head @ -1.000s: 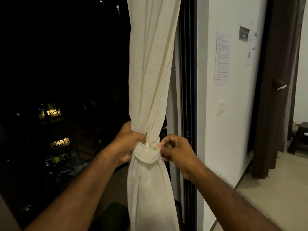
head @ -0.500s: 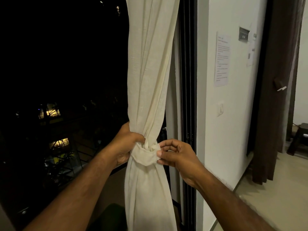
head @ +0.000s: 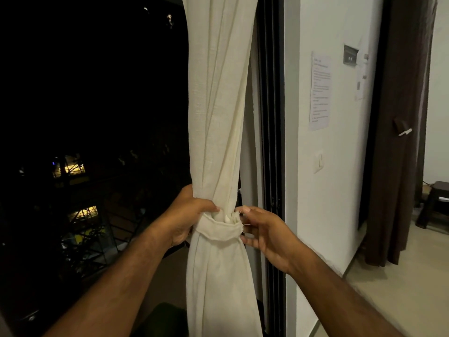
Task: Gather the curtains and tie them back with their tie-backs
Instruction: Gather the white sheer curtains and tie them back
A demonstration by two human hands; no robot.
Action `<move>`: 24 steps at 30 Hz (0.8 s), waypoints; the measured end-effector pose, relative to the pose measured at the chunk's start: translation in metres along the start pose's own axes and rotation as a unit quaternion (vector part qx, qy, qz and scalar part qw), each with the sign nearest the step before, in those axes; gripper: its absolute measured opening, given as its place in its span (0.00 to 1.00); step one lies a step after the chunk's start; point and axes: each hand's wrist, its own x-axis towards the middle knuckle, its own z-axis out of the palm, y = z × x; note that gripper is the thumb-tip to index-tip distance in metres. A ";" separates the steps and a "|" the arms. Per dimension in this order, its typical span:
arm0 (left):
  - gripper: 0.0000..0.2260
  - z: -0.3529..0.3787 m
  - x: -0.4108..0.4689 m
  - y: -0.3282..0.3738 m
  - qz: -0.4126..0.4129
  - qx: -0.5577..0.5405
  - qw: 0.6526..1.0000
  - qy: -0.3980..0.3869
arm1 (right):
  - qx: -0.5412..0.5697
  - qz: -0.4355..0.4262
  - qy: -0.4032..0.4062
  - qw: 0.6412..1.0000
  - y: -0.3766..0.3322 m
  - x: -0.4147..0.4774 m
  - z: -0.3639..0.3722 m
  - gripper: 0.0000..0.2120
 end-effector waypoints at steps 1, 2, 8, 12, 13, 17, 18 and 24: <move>0.24 0.001 0.000 0.000 0.003 0.007 1.000 -0.006 | -0.026 -0.009 0.008 1.000 0.001 0.000 0.000 0.15; 0.23 0.002 0.000 0.000 0.006 0.016 1.000 -0.011 | -0.052 -0.020 0.024 0.998 0.001 0.000 0.000 0.13; 0.26 0.008 0.000 0.001 0.025 0.055 0.997 -0.050 | -0.065 -0.001 0.123 0.990 -0.004 0.007 0.002 0.14; 0.25 0.016 -0.001 0.000 0.053 0.075 0.994 -0.053 | -0.151 -0.018 0.123 0.981 -0.012 0.008 0.001 0.11; 0.25 0.019 0.000 0.001 0.063 0.080 0.993 -0.053 | -0.174 -0.035 0.131 0.975 -0.016 0.009 0.002 0.11; 0.26 0.035 -0.001 0.006 0.118 0.115 0.986 -0.039 | -0.234 -0.105 0.180 0.950 -0.035 0.011 0.007 0.10; 0.26 0.038 -0.002 0.009 0.129 0.124 0.983 -0.030 | -0.250 -0.117 0.189 0.942 -0.040 0.010 0.008 0.10; 0.28 0.052 -0.007 0.030 0.189 0.194 0.960 0.069 | -0.367 -0.177 0.246 0.880 -0.074 -0.006 0.016 0.11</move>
